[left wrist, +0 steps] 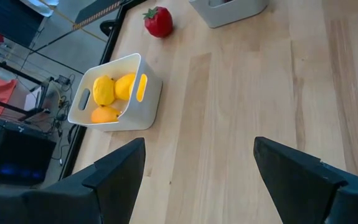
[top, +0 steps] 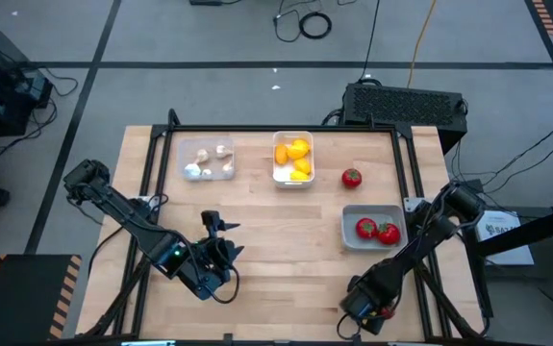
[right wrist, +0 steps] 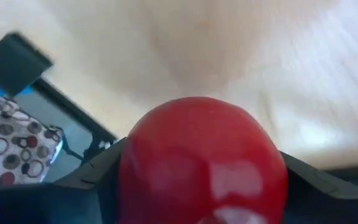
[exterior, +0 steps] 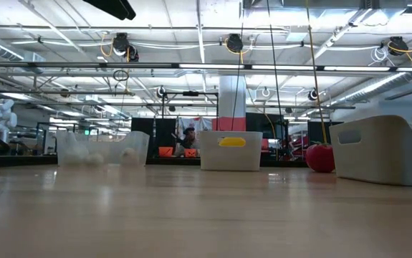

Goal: Sort produce into baskets
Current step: Put the tomato into the gray bin

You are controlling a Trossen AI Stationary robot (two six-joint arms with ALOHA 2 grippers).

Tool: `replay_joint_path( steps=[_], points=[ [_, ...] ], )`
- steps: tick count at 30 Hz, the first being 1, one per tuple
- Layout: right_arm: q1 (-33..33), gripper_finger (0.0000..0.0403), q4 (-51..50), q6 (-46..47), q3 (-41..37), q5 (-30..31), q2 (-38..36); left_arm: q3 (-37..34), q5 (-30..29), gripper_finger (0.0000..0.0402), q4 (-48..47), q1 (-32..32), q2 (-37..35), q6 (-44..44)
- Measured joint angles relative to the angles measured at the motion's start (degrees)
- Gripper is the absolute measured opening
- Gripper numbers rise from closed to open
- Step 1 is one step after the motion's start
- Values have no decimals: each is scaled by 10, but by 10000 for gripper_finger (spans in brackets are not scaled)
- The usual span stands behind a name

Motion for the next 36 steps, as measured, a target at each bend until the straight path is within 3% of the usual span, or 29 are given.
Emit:
replay_joint_path(
  steps=[5, 8, 13, 17, 23, 29, 36],
  points=[
    [-17, 287, -129, -50, 74, 28, 0, 0, -1, 303, 0, 0, 0, 0],
    [-40, 290, -221, -101, 128, 103, -1, 0, -3, 303, 0, 0, 0, 0],
    [-89, 288, -409, -164, 193, 278, -3, 0, -5, 303, 0, 0, 0, 0],
    [-149, 290, -340, -206, 153, 331, -56, 0, -4, 303, -1, 0, 0, 0],
    [-245, 294, -358, -236, 98, 403, -100, 0, -4, 303, -1, 0, 0, 1],
    [-313, 321, -331, -274, 74, 390, -107, 0, -3, 303, 0, 0, 0, 1],
    [-338, 346, -331, -302, 71, 382, -107, 0, -2, 303, 1, 0, 0, 0]
  ],
)
